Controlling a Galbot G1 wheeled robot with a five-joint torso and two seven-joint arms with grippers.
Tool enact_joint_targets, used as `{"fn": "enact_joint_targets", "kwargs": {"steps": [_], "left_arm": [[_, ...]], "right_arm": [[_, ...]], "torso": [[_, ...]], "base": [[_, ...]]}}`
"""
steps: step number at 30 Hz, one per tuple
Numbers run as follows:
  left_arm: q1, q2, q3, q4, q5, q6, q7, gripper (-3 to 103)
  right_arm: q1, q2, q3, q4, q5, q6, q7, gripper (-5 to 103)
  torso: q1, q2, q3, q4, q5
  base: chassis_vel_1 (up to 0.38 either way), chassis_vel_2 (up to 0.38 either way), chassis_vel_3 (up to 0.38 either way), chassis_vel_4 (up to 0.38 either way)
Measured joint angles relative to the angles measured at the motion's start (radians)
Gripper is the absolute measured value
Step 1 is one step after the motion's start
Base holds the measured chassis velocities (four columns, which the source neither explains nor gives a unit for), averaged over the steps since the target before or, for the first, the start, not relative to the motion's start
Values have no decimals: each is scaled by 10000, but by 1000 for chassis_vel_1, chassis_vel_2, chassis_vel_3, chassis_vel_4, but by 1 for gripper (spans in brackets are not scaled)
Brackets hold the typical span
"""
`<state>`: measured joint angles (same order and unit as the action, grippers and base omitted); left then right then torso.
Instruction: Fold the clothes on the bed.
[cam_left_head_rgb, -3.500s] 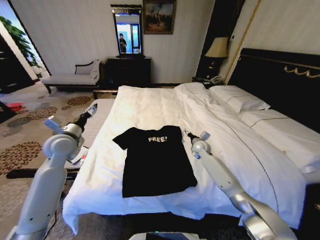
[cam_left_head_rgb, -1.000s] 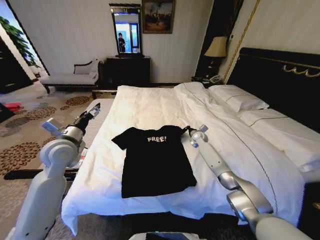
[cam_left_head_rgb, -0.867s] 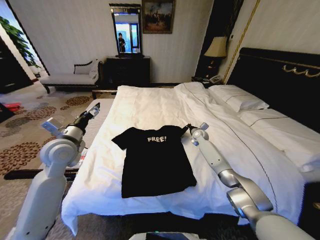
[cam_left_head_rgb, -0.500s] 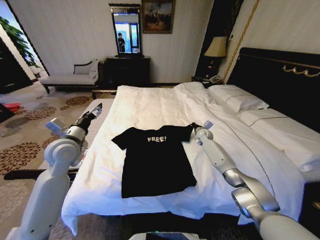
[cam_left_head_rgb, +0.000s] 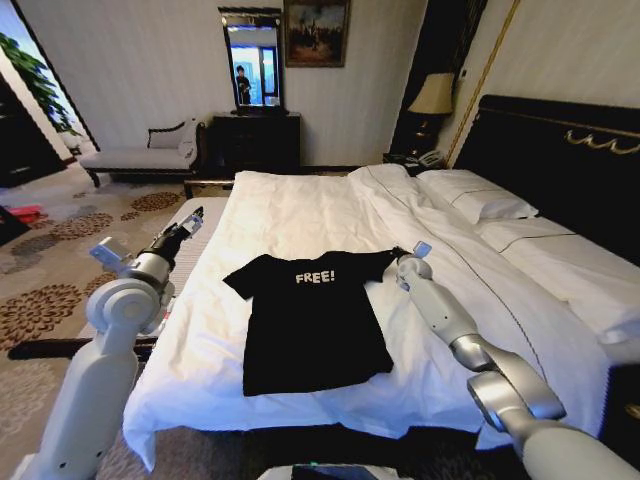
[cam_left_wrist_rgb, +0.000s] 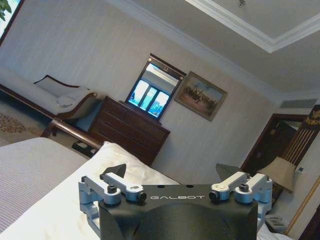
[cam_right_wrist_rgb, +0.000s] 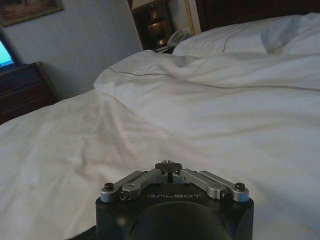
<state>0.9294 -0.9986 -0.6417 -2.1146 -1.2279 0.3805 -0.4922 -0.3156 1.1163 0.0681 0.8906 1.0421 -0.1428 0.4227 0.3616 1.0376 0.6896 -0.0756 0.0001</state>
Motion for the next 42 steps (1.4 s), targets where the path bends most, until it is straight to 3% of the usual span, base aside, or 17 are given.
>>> {"fn": "enact_joint_targets", "kwargs": {"steps": [1, 3, 7, 9, 10, 12, 15, 17, 19, 22, 24, 27, 33, 42], "left_arm": [[27, -6, -5, -29, 2, 0, 0, 100], [53, -8, -20, -51, 4, 0, -2, 100], [227, -18, -122, -214, 14, 0, -8, 100], [277, -28, -163, -272, 15, 0, -11, 100], [306, -35, -195, -312, 15, 0, -14, 100], [372, -51, -318, -468, -4, -4, -30, 100], [418, -52, -395, -599, -40, -6, -44, 100], [483, -71, -422, -754, -58, -7, -52, 100], [502, -87, -423, -789, -51, -7, -53, 100], [558, -190, -389, -900, -8, -7, -57, 100], [586, -218, -375, -939, 4, -7, -59, 100], [715, -268, -298, -1092, 109, 9, -60, 100], [986, -273, -19, -1464, 154, 98, -39, 100], [659, -471, 350, -2937, -926, 287, 139, 100]], "right_arm": [[-76, -86, 34, 112, -113, 95, -58, 3], [-162, -169, 84, 276, -162, 222, -192, 3], [-818, -560, 375, 1580, 41, 512, -441, 25], [-1131, -723, 482, 2205, 215, 514, -386, 25], [-1352, -834, 560, 2628, 365, 500, -270, 30], [-2213, -1279, 891, 4352, 1189, 215, 346, 41], [-2967, -1622, 1187, 5454, 1886, -86, 742, 46], [-4290, -2043, 1659, 6891, 2650, -475, 1084, 62], [-4733, -2140, 1811, 7283, 2898, -623, 1189, 62], [-6221, -2345, 2366, 8602, 3798, -1278, 1615, 79], [-6628, -2388, 2527, 8985, 4049, -1520, 1765, 79], [-7898, -2441, 2816, 10003, 4620, -2183, 2210, 95], [-8794, -2210, 2868, 10806, 5175, -2452, 3130, 100], [-9940, -1695, 2686, 11370, 5800, -2394, 4030, 100]], "torso": [[0, 0, 0, -1, 2], [0, 0, -1, -4, -1], [1, 0, 0, 3, -1], [1, 0, 0, 3, 0], [1, 0, 0, 4, 0], [0, 1, -1, -1, -3], [-1, 1, -2, 2, -1], [-1, 2, -2, 0, -1], [-1, 2, -2, -3, 0], [-1, 1, -3, -6, 3], [-2, 2, -2, -3, 1], [-1, 2, -1, 1, -1], [-1, 2, 0, 3, 0], [0, 2, -1, -3, 2]], "base": [[0, 0, 0, 0], [0, 0, 0, 0], [0, 0, 0, 0], [0, 0, 0, 0], [0, 0, 0, 0], [0, 0, 0, 0], [0, 0, 0, 0], [0, 0, 0, 0], [0, 0, 0, 0], [0, 0, 0, 0], [0, 0, 0, 0], [0, 0, 0, 0], [0, 0, 0, 0], [0, 0, 0, 0]]}}
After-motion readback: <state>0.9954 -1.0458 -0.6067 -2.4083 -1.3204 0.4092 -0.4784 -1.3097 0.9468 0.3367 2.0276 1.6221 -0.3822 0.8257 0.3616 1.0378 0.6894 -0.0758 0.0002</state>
